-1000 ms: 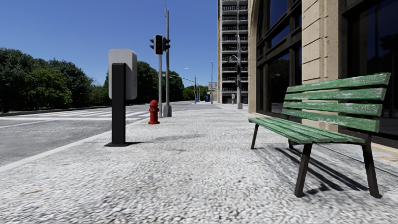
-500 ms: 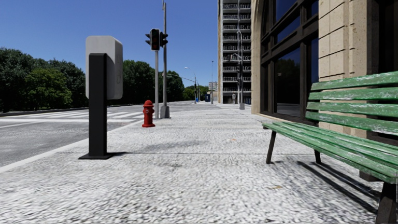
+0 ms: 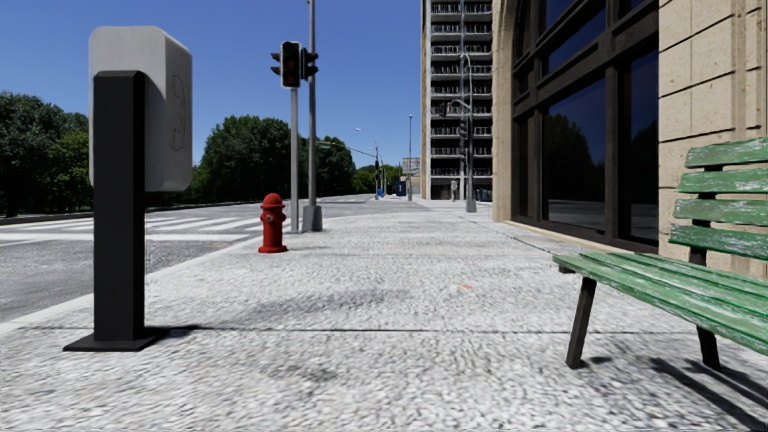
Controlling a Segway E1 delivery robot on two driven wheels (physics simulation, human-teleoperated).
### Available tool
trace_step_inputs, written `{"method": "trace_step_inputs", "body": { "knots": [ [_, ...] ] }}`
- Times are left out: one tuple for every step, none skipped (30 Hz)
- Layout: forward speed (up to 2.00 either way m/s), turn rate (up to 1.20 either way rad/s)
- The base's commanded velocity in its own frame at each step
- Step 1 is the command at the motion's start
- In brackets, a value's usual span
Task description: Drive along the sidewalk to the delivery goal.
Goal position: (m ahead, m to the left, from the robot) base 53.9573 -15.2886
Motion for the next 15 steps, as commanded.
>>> {"method": "trace_step_inputs", "body": {
  "knots": [
    [1.44,0.0],
    [1.44,0.0],
    [1.44,0.0],
    [1.44,0.0],
    [1.44,0.0],
    [1.44,0.0],
    [1.44,0.0],
    [1.44,0.0],
    [1.44,0.0],
    [1.44,0.0],
    [1.44,0.0],
    [1.44,0.0],
    [1.44,0.0],
    [1.44,0.0],
    [1.44,0.0]
  ]
}}
